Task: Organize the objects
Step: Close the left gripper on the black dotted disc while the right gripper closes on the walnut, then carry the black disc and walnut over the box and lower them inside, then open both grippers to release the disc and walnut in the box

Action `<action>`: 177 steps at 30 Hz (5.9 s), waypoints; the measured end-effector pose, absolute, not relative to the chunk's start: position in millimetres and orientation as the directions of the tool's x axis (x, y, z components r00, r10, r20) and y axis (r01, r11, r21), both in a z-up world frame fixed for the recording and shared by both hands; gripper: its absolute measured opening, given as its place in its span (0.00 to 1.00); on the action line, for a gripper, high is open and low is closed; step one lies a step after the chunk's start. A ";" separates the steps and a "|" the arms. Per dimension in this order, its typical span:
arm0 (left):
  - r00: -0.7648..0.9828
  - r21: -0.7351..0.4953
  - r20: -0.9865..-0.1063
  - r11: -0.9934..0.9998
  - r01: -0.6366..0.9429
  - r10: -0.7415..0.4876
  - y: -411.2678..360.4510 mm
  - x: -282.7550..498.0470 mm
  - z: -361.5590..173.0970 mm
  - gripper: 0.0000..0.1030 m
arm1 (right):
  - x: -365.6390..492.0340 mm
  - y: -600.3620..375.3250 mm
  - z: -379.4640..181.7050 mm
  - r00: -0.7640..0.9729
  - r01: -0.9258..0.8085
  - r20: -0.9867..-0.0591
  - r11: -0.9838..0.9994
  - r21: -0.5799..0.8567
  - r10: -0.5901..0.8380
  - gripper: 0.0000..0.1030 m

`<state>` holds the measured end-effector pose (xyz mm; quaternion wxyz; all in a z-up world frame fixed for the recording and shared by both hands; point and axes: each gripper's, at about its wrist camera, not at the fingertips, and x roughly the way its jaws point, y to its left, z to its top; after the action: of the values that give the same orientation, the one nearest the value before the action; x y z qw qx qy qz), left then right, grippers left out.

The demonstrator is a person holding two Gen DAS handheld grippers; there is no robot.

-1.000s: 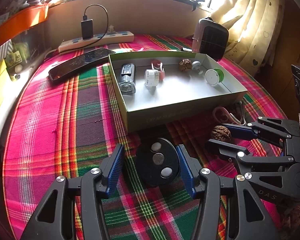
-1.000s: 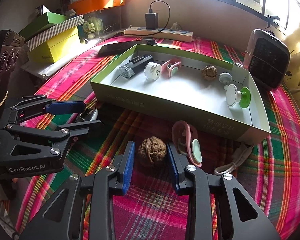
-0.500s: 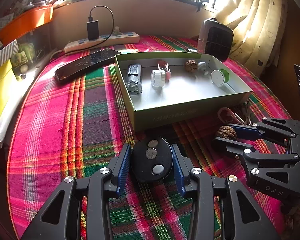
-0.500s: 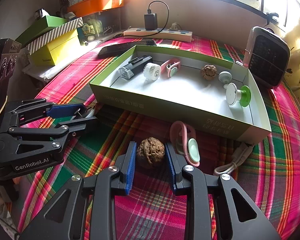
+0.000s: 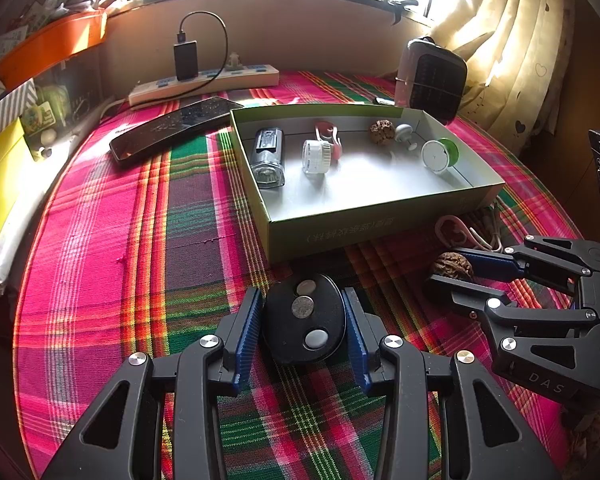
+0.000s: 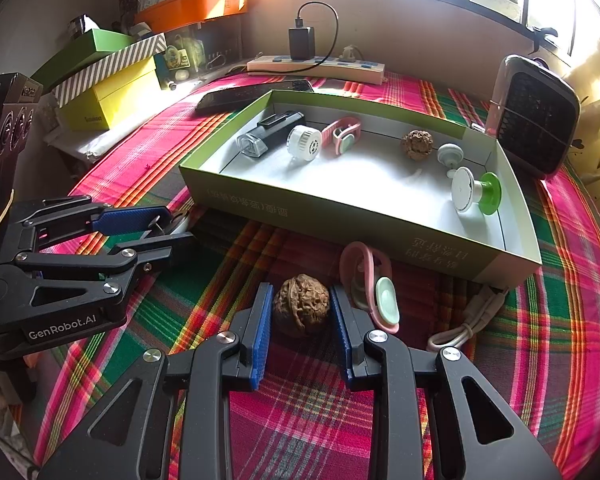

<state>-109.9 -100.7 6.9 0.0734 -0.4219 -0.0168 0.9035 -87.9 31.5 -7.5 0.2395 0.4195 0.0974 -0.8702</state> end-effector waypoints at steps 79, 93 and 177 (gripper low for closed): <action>-0.686 -0.145 -0.712 -0.987 -0.063 0.149 -85.9 -144.1 46.9 0.36 | -161.7 47.7 43.4 -0.612 0.497 -0.697 -0.867 0.028 -0.374 0.28; -0.660 -0.133 -0.738 -0.989 -0.065 0.143 -81.0 -170.2 31.0 0.36 | -209.1 33.9 27.2 -0.595 0.484 -0.732 -0.875 0.003 -0.331 0.28; -0.651 -0.067 -0.755 -0.997 -0.044 0.080 -76.8 -178.7 25.9 0.39 | -221.7 11.2 13.7 -0.607 0.506 -0.747 -0.857 -0.098 -0.273 0.47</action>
<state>-178.7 -76.8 25.9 0.0341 -0.4166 -0.0215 0.9082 -221.7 11.2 13.7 0.2205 0.3847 0.1517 -0.8834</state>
